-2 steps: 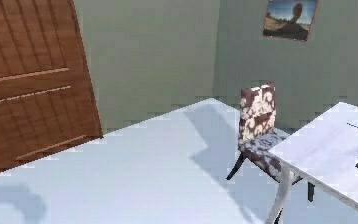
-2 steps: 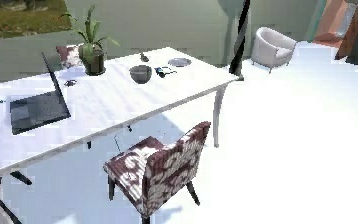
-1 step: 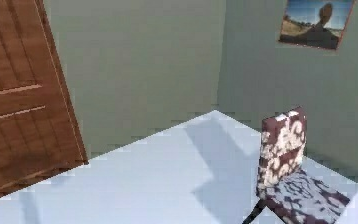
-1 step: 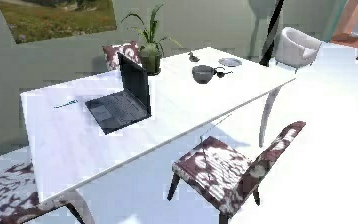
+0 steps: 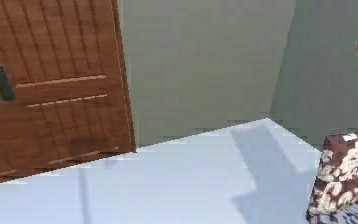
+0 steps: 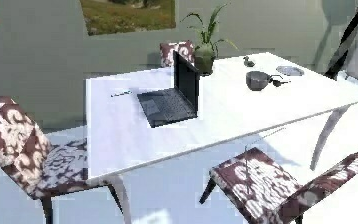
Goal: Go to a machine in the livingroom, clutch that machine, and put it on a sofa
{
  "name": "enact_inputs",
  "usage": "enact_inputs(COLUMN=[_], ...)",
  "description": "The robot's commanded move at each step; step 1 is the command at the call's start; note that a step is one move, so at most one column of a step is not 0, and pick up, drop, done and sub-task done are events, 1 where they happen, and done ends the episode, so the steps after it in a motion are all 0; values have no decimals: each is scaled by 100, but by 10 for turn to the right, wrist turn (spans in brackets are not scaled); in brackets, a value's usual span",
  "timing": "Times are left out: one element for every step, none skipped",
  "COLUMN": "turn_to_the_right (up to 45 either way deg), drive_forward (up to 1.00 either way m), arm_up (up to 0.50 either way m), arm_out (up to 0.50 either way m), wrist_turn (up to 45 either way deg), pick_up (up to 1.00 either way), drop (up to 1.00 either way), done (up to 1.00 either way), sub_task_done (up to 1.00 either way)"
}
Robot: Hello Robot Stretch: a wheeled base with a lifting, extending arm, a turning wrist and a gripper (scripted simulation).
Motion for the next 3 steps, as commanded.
enact_inputs(turn_to_the_right=[450, 210, 0], drive_forward=[0, 0, 30], arm_up=[0, 0, 0], arm_out=[0, 0, 0], wrist_turn=[0, 0, 0], pick_up=[0, 0, 0], drop=[0, 0, 0], done=[0, 0, 0], sub_task_done=[0, 0, 0])
